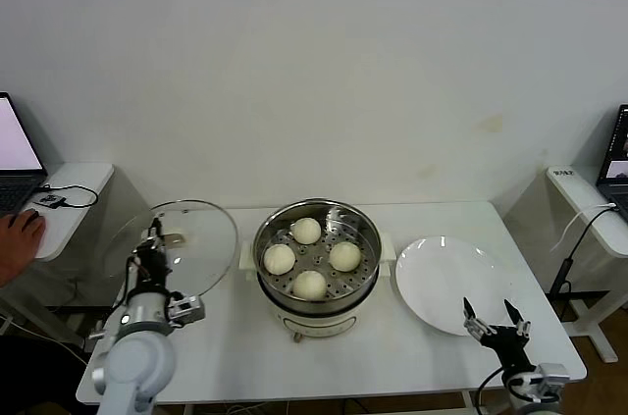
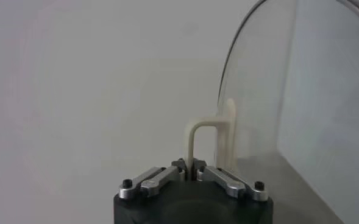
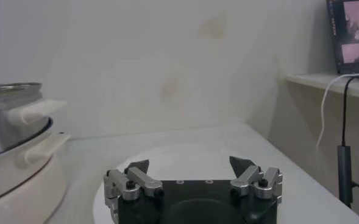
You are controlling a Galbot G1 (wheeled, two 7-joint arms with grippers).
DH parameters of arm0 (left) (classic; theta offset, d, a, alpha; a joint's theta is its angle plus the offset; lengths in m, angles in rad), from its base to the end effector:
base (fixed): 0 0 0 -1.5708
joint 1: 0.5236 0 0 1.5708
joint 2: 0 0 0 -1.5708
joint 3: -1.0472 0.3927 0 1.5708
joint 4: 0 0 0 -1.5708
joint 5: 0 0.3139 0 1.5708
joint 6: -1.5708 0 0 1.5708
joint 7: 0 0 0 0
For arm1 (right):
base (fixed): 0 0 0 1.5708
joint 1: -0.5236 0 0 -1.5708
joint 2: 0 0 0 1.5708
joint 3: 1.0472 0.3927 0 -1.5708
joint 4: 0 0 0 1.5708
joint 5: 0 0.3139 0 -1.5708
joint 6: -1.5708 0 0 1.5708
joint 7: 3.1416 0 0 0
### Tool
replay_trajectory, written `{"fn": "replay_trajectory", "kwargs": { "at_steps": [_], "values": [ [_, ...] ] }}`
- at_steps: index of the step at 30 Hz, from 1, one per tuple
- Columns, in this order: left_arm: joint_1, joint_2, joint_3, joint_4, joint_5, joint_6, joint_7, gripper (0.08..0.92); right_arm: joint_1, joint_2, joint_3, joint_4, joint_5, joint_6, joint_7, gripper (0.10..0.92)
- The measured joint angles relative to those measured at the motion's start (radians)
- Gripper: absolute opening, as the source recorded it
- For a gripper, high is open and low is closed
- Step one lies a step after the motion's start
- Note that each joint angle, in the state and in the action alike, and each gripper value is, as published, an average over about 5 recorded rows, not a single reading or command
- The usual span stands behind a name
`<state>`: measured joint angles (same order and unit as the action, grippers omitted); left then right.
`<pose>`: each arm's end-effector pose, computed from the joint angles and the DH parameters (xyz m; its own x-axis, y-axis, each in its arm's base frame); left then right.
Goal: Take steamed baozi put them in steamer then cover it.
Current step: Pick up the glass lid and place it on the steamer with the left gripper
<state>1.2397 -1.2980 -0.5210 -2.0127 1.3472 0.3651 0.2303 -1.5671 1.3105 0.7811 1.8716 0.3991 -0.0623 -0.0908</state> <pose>0.2308 0.0689 -0.2988 -0.9699 -0.2435 -0.0052 -0.0138 0.0336 0.9993 0.1175 -0.1509 -0.3783 -0.9751 0.0642 0.2123 0.0794 0.9948 0.0639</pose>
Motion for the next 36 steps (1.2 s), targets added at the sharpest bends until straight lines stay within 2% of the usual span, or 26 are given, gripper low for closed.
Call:
{"fn": "replay_trajectory", "kwargs": {
  "at_steps": [9,19,36],
  "values": [
    [-0.061,-0.032,0.205,-0.020,0.031,0.107,0.003,0.136,-0.003,0.012,0.017,-0.005,-0.012,-0.003,0.000,0.823],
    [-0.142,-0.088,0.394,0.034,0.089,0.187,0.020,0.136,0.007,0.019,0.024,-0.013,-0.017,-0.005,-0.003,0.823],
    [-0.284,-0.178,0.585,0.152,0.152,0.227,0.060,0.136,0.021,0.027,0.027,-0.037,-0.024,-0.002,-0.008,0.823]
  ]
}}
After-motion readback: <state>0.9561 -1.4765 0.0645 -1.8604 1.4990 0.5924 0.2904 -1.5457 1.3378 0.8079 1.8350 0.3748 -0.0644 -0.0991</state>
